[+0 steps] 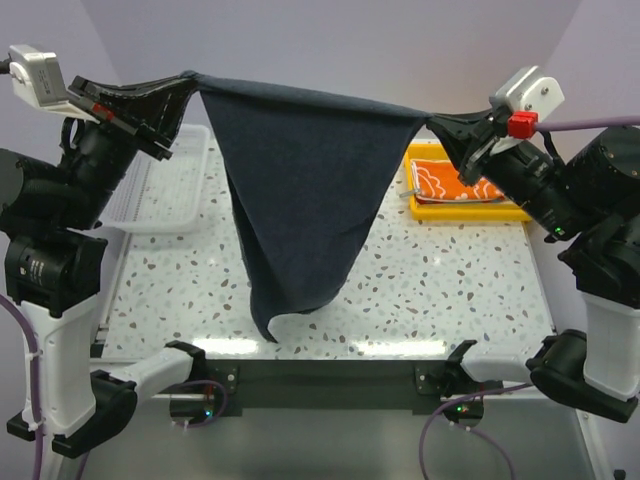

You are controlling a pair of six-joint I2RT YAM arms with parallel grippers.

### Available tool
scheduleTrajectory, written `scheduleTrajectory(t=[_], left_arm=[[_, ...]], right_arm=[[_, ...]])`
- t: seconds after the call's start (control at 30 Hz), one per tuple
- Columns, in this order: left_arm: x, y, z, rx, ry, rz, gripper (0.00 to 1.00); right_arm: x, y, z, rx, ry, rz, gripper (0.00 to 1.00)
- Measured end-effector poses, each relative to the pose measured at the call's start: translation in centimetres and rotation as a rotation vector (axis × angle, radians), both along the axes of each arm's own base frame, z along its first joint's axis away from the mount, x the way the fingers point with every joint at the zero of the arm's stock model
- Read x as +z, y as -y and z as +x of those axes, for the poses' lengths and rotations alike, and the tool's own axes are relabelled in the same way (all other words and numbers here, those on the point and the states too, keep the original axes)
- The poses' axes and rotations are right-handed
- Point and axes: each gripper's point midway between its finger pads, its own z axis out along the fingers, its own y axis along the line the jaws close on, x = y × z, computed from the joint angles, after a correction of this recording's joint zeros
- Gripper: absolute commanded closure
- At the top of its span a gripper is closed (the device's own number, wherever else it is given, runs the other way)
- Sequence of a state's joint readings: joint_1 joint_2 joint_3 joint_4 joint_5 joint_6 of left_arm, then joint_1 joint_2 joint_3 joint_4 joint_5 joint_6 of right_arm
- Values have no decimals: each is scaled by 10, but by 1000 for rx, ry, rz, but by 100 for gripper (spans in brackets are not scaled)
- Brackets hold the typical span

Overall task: Fold and stack the towels
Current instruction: Flatten out the crumpled towel

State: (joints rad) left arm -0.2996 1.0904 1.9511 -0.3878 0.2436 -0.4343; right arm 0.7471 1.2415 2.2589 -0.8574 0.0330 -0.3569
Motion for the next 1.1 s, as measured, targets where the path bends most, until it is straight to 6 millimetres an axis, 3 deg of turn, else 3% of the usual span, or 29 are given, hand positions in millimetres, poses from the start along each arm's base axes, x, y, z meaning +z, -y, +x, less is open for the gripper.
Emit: scheduleTrajectory(t=[0.3, 0.53, 0.67, 0.9, 1.0, 1.1], left_arm=[[-12, -4, 21, 57, -46, -3, 100], [-26, -2, 30, 62, -89, 31, 100], [-22, 1, 11, 20, -56, 51, 100], [-3, 3, -46, -76, 70, 85, 100], [11, 3, -68, -109, 132, 89, 100], [19, 4, -75, -123, 160, 90, 100]], right_arm=[[-13, -11, 29, -66, -30, -18, 100], [-18, -15, 22, -18, -36, -31, 100], [-10, -11, -3, 59, -3, -17, 100], [15, 2, -57, 207, 83, 20, 100], [21, 6, -70, 241, 110, 33, 100], [26, 6, -72, 247, 124, 41, 100]])
